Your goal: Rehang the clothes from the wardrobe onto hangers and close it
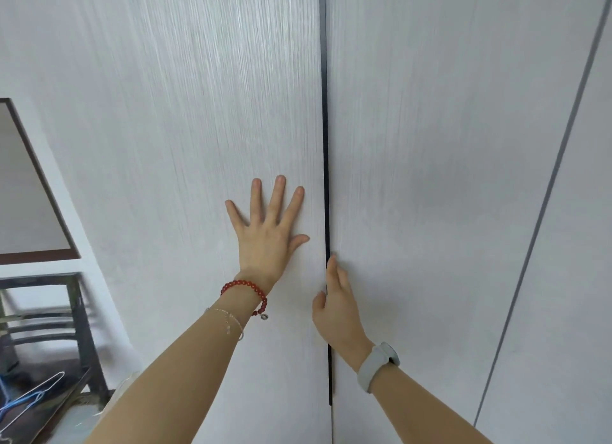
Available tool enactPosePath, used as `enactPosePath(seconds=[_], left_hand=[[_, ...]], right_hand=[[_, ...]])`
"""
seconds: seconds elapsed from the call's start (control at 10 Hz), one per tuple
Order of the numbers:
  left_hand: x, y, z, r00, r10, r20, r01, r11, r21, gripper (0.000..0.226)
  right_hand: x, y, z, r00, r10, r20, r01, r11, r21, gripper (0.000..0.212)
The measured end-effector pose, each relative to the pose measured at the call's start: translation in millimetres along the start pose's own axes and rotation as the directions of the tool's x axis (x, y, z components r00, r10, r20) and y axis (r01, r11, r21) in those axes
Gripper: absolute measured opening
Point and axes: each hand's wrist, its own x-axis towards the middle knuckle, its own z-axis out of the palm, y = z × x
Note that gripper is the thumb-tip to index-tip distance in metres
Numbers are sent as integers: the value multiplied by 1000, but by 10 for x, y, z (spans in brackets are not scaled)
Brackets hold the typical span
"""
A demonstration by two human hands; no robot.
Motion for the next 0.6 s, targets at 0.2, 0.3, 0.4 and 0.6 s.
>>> enactPosePath(seconds=[0.2, 0.3, 0.4, 0.6], left_hand=[[45, -28, 153, 993, 25, -118, -26, 1000, -1, 88], [71, -24, 192, 993, 16, -120, -15, 1000, 11, 87], [73, -45, 220, 994, 17, -107, -14, 999, 30, 86], [58, -31, 204, 995, 7, -100, -3, 999, 48, 87]], right_hand=[[74, 92, 77, 997, -9, -80, 10, 1000, 11, 66], [115, 131, 133, 990, -69, -126, 38, 972, -233, 68], [92, 127, 87, 995, -67, -74, 35, 927, -373, 69], [227, -202, -486, 980, -64, -189, 70, 997, 24, 46]])
